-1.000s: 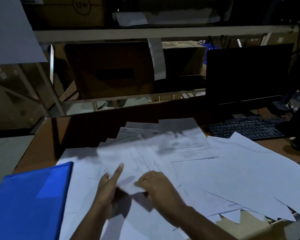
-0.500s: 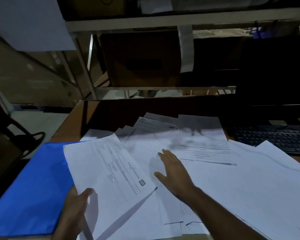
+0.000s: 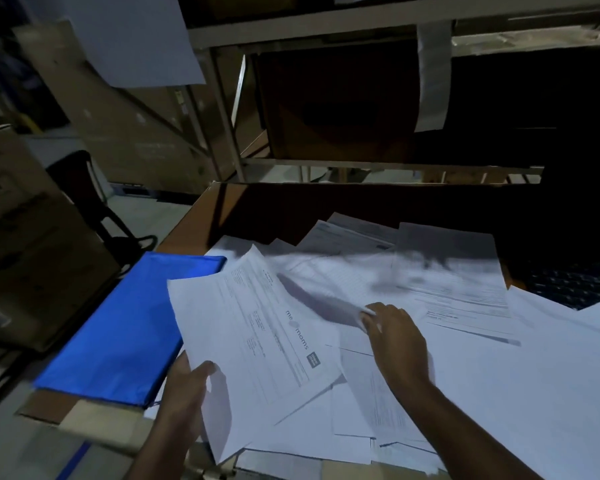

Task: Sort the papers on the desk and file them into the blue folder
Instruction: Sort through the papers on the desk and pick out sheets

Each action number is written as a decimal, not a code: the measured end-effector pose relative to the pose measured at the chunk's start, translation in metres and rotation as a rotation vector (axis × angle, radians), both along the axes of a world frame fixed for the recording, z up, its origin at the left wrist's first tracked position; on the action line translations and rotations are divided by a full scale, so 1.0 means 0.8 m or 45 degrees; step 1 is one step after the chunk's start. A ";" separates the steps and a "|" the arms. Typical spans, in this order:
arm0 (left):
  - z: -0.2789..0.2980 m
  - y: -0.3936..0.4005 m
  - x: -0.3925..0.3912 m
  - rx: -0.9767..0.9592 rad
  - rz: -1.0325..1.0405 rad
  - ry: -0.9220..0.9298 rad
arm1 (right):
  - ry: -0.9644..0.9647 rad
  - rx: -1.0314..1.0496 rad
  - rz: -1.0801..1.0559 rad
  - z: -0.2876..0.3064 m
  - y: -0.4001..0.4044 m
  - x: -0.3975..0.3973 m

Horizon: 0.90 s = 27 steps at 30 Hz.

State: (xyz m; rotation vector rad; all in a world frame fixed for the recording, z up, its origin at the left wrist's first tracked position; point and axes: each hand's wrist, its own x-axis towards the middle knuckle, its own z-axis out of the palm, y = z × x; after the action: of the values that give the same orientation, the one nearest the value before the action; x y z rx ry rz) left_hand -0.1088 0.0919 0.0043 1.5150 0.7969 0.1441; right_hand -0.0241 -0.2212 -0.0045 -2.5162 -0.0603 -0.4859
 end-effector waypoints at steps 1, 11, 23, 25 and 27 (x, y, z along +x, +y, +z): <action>0.002 -0.001 0.000 -0.011 -0.016 0.011 | -0.015 0.166 -0.020 0.003 -0.001 -0.004; 0.018 -0.018 0.028 -0.225 -0.116 -0.045 | 0.218 0.028 0.457 0.060 0.042 -0.052; 0.022 -0.026 0.049 -0.621 -0.192 -0.072 | 0.419 -0.442 0.635 0.055 0.108 -0.088; 0.023 -0.029 0.051 -0.629 -0.173 -0.102 | 0.419 -0.471 0.599 0.047 0.112 -0.090; 0.027 -0.029 0.049 -0.624 -0.162 -0.110 | 0.427 -0.485 0.567 0.039 0.114 -0.092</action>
State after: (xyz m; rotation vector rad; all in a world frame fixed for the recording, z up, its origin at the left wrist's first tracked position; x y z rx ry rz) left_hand -0.0693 0.0685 0.0260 1.0820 0.6092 -0.0776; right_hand -0.0975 -0.1303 0.0266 -2.7962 -0.6190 0.1438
